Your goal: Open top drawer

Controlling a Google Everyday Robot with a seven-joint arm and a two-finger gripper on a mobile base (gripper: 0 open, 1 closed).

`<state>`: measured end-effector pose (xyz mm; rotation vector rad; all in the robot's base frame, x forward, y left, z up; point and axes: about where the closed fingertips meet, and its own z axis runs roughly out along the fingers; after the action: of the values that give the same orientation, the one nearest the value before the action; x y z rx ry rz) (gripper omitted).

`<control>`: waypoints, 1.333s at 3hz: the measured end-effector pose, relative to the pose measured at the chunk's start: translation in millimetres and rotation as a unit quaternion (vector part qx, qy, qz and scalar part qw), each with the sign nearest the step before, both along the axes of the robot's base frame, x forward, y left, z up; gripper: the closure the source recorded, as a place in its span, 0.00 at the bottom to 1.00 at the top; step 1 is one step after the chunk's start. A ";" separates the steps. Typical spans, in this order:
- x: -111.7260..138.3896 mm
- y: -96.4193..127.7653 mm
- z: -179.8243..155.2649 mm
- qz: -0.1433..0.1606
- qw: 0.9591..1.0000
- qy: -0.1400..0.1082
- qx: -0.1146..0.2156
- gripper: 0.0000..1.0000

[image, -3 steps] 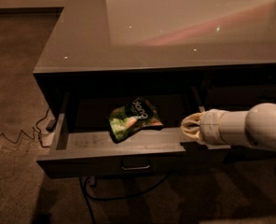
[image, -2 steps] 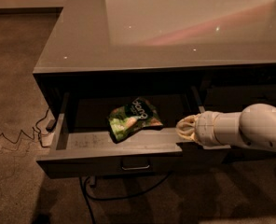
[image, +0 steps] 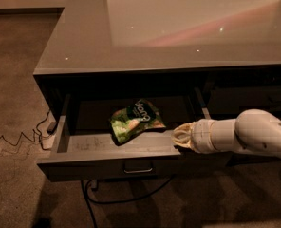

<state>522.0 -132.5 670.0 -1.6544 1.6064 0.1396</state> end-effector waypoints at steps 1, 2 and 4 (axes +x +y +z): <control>-10.2 -5.3 -9.4 0.008 1.000 0.018 -0.011 1.00; -10.3 -5.2 -9.4 0.008 1.000 0.018 -0.011 1.00; -19.2 -2.5 -11.8 0.019 0.999 0.027 -0.015 1.00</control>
Offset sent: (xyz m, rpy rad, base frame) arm -0.0374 -0.0295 -0.0357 -0.1214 0.1003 0.0272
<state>502.8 -135.0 658.2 -1.7166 1.6251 0.1818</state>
